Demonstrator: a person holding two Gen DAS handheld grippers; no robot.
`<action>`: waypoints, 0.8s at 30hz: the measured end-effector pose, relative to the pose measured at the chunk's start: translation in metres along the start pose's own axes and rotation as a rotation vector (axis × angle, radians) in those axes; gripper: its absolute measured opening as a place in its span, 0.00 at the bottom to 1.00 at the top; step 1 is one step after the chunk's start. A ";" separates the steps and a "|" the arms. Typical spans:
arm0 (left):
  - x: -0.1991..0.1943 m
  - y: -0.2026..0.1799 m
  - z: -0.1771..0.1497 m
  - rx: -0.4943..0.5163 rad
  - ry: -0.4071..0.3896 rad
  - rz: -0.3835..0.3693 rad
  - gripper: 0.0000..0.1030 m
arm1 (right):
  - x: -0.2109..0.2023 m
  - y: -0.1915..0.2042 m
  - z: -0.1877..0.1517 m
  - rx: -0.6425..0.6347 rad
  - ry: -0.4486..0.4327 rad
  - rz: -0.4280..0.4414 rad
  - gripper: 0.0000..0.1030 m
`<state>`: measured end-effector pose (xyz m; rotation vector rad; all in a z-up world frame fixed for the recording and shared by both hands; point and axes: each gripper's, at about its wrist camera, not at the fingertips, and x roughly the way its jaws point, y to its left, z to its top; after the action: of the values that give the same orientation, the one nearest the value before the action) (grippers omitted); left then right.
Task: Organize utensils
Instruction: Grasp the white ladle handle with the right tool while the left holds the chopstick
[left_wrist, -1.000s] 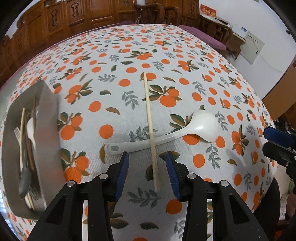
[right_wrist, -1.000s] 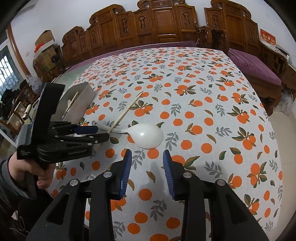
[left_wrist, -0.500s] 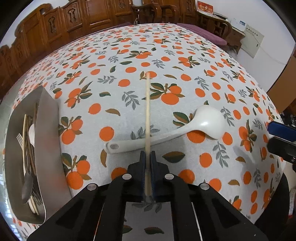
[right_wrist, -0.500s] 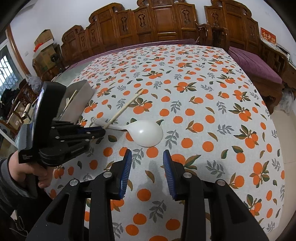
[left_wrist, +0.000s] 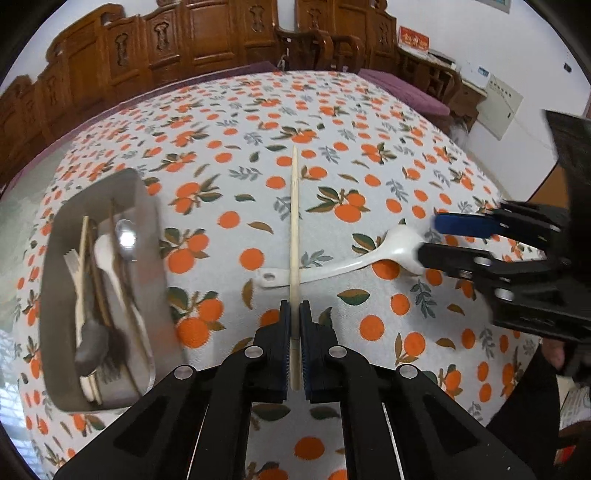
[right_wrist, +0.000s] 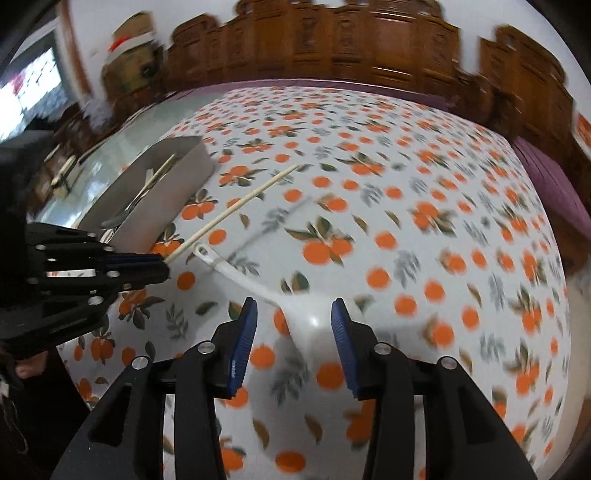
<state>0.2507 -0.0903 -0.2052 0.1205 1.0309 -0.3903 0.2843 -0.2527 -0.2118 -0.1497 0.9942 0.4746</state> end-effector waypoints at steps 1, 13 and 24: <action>-0.004 0.002 0.000 -0.005 -0.007 0.000 0.04 | 0.004 0.001 0.004 -0.017 0.011 0.006 0.43; -0.033 0.015 -0.005 -0.038 -0.047 0.002 0.04 | 0.052 0.017 0.027 -0.206 0.220 0.079 0.43; -0.053 0.024 -0.012 -0.047 -0.070 0.003 0.04 | 0.057 0.026 0.012 -0.295 0.312 0.045 0.34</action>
<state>0.2263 -0.0508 -0.1686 0.0653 0.9705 -0.3648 0.3076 -0.2080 -0.2507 -0.4776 1.2303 0.6514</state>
